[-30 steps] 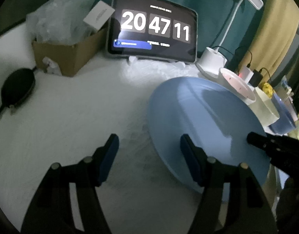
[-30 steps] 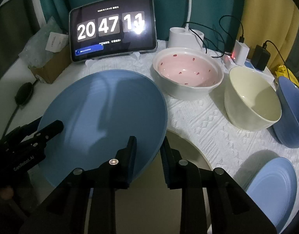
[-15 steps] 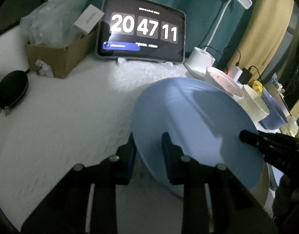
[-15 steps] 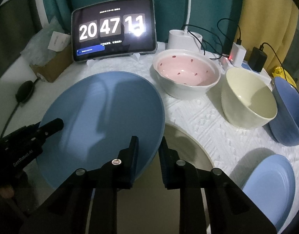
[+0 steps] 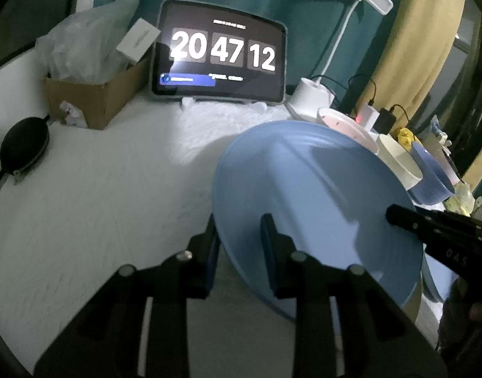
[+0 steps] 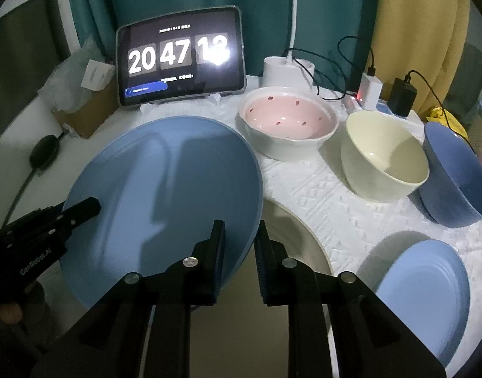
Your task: Organize plates and bowls
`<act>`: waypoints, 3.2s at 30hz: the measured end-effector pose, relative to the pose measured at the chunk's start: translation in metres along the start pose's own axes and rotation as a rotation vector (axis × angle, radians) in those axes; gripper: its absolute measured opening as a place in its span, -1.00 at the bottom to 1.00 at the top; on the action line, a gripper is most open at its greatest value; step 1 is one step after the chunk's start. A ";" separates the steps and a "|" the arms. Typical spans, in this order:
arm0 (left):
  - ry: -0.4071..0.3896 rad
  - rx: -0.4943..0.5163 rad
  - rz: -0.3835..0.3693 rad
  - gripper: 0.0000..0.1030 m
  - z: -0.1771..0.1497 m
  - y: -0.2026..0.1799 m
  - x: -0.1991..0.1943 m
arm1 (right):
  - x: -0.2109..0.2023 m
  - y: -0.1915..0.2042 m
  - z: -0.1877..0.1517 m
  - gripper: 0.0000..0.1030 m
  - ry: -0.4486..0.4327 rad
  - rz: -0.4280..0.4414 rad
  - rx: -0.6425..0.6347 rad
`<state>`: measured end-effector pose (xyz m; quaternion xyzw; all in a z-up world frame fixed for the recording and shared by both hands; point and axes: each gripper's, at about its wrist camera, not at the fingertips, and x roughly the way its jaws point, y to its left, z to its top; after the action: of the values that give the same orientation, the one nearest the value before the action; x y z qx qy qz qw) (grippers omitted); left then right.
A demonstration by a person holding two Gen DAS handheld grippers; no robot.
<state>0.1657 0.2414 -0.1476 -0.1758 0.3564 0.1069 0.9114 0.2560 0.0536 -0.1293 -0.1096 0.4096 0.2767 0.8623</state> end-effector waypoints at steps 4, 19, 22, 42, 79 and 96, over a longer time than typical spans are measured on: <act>-0.004 0.013 -0.007 -0.48 -0.001 -0.006 -0.004 | -0.006 -0.004 -0.003 -0.61 -0.007 -0.004 0.013; -0.017 0.063 -0.025 -0.48 -0.007 -0.036 -0.018 | -0.030 -0.025 -0.017 -0.61 -0.046 -0.022 0.052; -0.019 0.074 -0.028 -0.48 -0.008 -0.042 -0.020 | -0.034 -0.029 -0.020 -0.61 -0.052 -0.024 0.061; -0.018 0.147 -0.045 -0.48 -0.019 -0.090 -0.032 | -0.061 -0.065 -0.044 -0.61 -0.090 -0.034 0.137; 0.041 0.304 -0.098 -0.47 -0.052 -0.197 -0.020 | -0.095 -0.159 -0.097 -0.61 -0.122 -0.080 0.290; 0.102 0.376 -0.128 -0.47 -0.067 -0.245 0.002 | -0.098 -0.209 -0.127 -0.61 -0.100 -0.118 0.374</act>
<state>0.2046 -0.0090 -0.1347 -0.0302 0.4039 -0.0285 0.9138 0.2420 -0.2088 -0.1431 0.0424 0.4033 0.1498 0.9017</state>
